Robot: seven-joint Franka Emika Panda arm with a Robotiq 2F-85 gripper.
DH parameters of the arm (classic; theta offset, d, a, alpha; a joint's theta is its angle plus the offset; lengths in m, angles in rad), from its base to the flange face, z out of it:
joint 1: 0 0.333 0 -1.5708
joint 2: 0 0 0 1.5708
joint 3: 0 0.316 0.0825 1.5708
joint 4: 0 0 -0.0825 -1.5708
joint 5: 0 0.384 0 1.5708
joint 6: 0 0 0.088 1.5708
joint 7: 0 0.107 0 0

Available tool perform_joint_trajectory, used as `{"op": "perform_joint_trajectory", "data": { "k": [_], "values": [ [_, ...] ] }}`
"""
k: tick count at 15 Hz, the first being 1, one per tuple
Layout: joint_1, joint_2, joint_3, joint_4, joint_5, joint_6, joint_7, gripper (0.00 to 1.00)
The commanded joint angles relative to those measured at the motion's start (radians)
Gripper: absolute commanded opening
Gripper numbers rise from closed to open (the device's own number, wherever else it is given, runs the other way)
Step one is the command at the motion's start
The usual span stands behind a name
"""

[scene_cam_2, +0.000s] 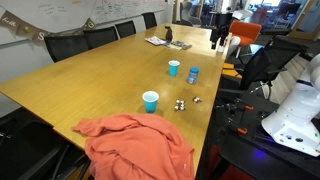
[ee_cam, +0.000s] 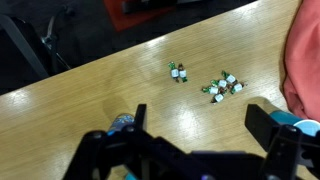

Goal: Move the blue cup to the left

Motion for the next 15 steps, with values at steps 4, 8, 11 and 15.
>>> {"op": "perform_joint_trajectory", "data": {
  "k": [4, 8, 11, 15],
  "values": [
    [-0.002, 0.0, 0.002, 0.002, 0.001, -0.002, -0.001, 1.0],
    [-0.002, 0.0, 0.002, 0.002, 0.001, -0.002, -0.001, 1.0],
    [-0.002, 0.0, 0.002, 0.002, 0.001, -0.002, -0.001, 1.0],
    [-0.042, 0.061, 0.011, 0.033, -0.101, 0.106, 0.106, 1.0]
  ]
}}
